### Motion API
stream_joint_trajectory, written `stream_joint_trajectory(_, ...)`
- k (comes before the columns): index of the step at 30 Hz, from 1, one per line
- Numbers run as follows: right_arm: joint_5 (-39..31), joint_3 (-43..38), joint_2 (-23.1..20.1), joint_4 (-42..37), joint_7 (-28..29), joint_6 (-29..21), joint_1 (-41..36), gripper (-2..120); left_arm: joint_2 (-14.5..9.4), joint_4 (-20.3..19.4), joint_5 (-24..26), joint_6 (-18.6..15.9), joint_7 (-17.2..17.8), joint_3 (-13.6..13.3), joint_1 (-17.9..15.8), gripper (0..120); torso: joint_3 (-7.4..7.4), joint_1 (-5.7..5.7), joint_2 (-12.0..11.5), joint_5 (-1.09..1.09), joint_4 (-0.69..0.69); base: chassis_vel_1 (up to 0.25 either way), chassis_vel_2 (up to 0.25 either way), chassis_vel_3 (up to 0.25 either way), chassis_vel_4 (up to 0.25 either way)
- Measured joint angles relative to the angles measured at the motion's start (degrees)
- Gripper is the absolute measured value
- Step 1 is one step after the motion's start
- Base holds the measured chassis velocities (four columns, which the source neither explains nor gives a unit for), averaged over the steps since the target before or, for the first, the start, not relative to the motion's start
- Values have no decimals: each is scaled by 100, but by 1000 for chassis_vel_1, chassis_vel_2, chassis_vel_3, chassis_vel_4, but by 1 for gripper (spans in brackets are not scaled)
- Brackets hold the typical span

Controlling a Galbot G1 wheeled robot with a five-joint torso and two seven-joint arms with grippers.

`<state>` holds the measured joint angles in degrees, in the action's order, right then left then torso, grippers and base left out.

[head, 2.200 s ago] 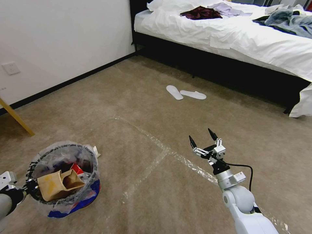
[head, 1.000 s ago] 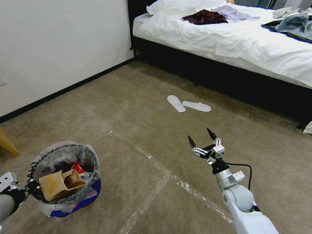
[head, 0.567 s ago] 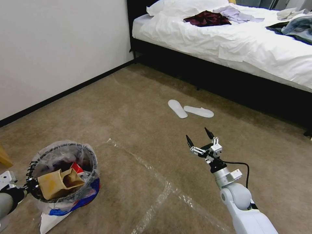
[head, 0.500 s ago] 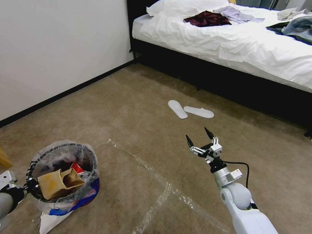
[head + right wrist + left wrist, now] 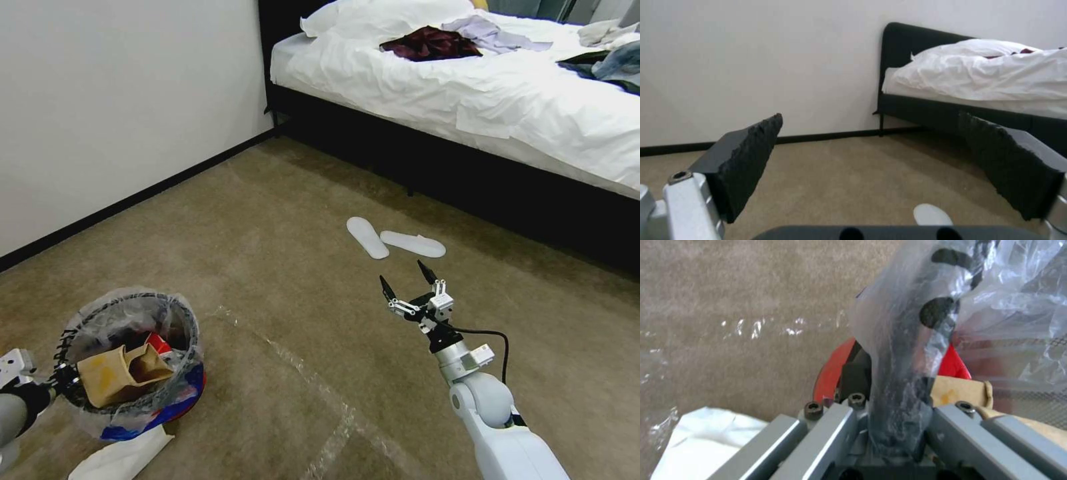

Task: Pick up the trash bin and place the garbage on the floor into it.

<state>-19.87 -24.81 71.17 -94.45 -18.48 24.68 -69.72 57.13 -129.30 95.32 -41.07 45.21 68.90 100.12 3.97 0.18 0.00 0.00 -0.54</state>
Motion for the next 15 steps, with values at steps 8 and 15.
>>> stream_joint_trajectory(8,-32,-7,-5,-26,4,-8,-13,100,-8,-22,1,0,-2,-1,1,1,0,0,0,-1,-1,-132,128,128,-129)
stream_joint_trajectory(15,-63,-9,-9,-42,5,-20,7,100,-7,-46,0,0,-3,13,23,1,0,0,0,-1,0,-131,123,126,-133)
